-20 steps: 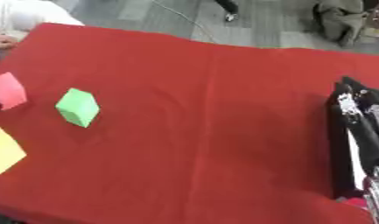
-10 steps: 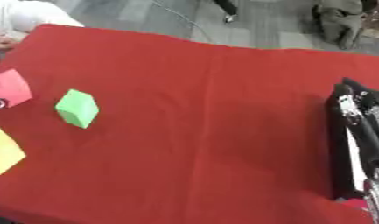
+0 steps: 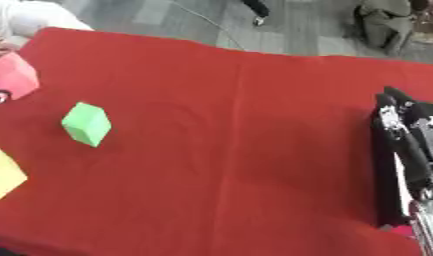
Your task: Pick up the objects with one hand, pass them to the other hand, and then place them into the box on the other side of the table.
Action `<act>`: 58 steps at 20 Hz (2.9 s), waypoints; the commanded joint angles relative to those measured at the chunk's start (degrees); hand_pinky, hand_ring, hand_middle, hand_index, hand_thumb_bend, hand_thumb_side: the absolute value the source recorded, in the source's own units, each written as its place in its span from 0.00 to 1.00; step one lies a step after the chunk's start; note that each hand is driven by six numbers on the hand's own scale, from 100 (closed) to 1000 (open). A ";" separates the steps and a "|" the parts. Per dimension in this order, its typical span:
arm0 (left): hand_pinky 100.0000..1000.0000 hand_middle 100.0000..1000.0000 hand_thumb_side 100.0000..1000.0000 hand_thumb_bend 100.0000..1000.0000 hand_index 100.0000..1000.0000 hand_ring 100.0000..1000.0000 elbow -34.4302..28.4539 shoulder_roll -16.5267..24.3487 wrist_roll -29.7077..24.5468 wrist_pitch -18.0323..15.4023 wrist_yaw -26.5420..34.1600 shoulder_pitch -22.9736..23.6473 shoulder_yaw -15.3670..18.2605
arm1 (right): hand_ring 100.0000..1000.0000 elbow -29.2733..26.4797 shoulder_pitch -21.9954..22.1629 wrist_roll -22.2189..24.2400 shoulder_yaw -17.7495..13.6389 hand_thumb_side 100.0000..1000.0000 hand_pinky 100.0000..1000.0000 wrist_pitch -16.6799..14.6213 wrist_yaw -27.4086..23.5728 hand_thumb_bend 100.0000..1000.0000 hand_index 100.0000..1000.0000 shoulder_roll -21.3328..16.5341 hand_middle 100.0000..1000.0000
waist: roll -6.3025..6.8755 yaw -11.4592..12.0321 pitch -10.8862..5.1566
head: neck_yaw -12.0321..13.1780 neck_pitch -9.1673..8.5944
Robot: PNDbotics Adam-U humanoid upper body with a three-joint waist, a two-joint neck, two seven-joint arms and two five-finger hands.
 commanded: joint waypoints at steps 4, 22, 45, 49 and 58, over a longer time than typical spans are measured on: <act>0.80 0.51 0.00 0.00 0.47 0.70 -14.33 3.87 0.07 -1.28 8.99 2.53 -3.12 | 1.00 -1.73 -2.37 0.31 0.09 0.71 0.88 -0.73 0.24 0.00 0.92 -2.06 0.86 | 0.02 0.10 -1.89 | -2.43 -0.09; 0.68 0.48 0.15 0.00 0.47 0.62 -36.08 -11.32 12.50 0.73 21.38 9.64 -8.62 | 1.00 -7.22 -24.38 18.97 9.55 0.50 0.88 14.72 14.10 0.00 0.97 -2.98 0.95 | -0.05 -1.19 -4.04 | -6.58 0.25; 0.64 0.47 0.07 0.00 0.47 0.55 -39.75 -18.90 25.88 -10.09 7.90 17.76 -16.56 | 1.00 -9.81 -34.06 52.55 21.98 0.21 0.89 21.86 30.42 0.00 0.97 2.08 0.94 | 0.25 -2.65 -4.21 | -7.04 1.18; 0.63 0.47 0.08 0.00 0.46 0.54 -39.88 -19.24 26.67 -11.65 6.97 18.67 -17.52 | 1.00 -10.13 -34.09 53.51 23.13 0.20 0.89 21.55 33.03 0.00 0.97 2.87 0.94 | 0.20 -2.71 -4.18 | -7.16 1.32; 0.62 0.46 0.08 0.00 0.46 0.53 -41.18 -19.84 27.50 -12.07 6.67 19.66 -18.14 | 1.00 -9.29 -33.18 56.01 25.18 0.28 0.89 18.73 39.61 0.06 0.97 4.48 0.93 | 0.13 -2.52 -4.03 | -7.59 1.75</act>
